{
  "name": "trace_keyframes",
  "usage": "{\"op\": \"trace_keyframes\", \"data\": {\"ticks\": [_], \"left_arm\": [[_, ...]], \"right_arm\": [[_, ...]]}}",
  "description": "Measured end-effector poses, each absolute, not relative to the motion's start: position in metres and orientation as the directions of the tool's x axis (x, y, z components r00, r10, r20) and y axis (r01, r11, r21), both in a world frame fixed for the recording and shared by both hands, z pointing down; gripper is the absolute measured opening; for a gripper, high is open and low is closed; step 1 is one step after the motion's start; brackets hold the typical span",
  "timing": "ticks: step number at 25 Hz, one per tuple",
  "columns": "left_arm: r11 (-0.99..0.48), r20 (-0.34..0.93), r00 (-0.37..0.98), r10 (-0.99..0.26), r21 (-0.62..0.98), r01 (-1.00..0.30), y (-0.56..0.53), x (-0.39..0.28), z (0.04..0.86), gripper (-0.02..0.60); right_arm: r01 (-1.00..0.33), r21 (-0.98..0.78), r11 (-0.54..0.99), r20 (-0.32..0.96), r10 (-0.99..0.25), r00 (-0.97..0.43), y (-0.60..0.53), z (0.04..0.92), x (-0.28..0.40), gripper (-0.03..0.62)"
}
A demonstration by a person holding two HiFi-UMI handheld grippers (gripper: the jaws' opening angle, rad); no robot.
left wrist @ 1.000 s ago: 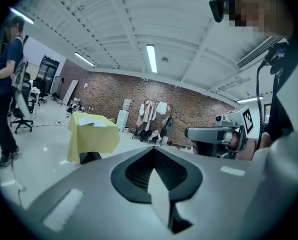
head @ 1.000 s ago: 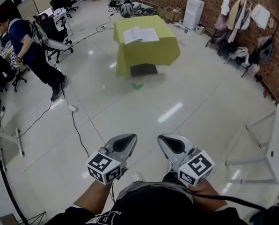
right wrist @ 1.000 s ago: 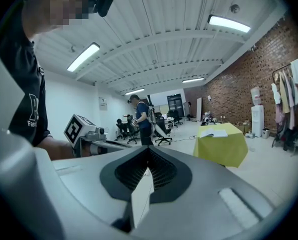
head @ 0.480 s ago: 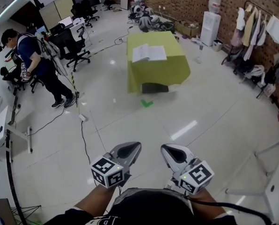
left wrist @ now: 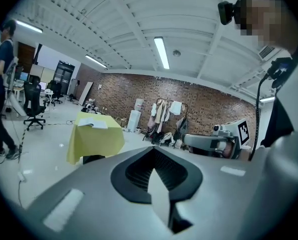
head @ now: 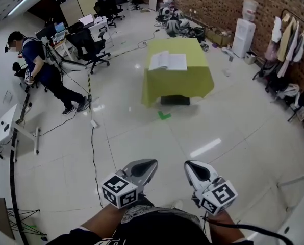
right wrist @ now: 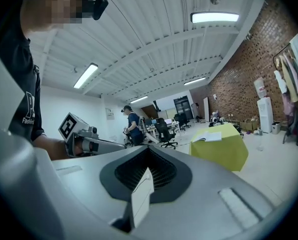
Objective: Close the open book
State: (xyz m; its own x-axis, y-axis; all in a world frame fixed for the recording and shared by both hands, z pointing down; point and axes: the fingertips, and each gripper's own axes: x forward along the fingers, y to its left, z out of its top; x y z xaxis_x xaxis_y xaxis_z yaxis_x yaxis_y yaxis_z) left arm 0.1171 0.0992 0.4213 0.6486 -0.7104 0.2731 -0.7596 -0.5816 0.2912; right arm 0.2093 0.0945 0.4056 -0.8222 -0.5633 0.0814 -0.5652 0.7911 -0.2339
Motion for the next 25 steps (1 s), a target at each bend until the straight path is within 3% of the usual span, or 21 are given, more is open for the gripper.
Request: {"op": "trace_keyframes", "data": {"ticks": [14,25], "left_arm": [[-0.631,0.270,0.705,-0.655,0.317,-0.708,0.021,0.097,0.437,0.007],[-0.677,0.218,0.740,-0.637,0.302,-0.672,-0.088,-0.038,0.423,0.007]], "right_arm": [[-0.619,-0.222,0.753,0.114,-0.611,-0.784,0.029,0.421,0.182,0.006],[-0.662,-0.181,0.727,0.162,-0.642,-0.749,-0.067,0.409,0.045,0.006]]}}
